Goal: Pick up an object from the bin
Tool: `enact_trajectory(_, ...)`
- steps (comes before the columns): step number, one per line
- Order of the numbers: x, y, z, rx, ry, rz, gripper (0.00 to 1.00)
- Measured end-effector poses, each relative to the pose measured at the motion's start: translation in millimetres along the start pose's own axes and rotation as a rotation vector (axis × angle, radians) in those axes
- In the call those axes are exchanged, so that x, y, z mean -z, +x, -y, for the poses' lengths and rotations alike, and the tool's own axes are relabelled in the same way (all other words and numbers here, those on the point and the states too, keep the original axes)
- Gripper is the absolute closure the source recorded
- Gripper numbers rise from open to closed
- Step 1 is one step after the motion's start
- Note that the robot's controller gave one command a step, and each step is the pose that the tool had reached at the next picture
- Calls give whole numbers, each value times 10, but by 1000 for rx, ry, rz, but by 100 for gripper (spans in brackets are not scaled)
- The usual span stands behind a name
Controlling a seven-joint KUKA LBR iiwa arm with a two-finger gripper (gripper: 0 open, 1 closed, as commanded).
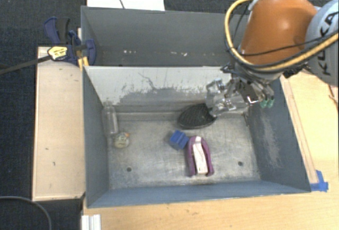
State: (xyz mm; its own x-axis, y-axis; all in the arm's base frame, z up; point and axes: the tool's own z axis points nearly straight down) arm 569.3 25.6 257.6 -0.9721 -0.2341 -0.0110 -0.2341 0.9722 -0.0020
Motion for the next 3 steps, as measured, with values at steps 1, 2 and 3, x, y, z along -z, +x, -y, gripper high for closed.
enact_trajectory(1, -37, 10, -6, 0, -2, -7, 0)
enact_trajectory(2, -1433, -56, -138, 114, -5, -15, 0)
enact_trajectory(3, -1722, -141, -289, 538, -5, -20, 0)
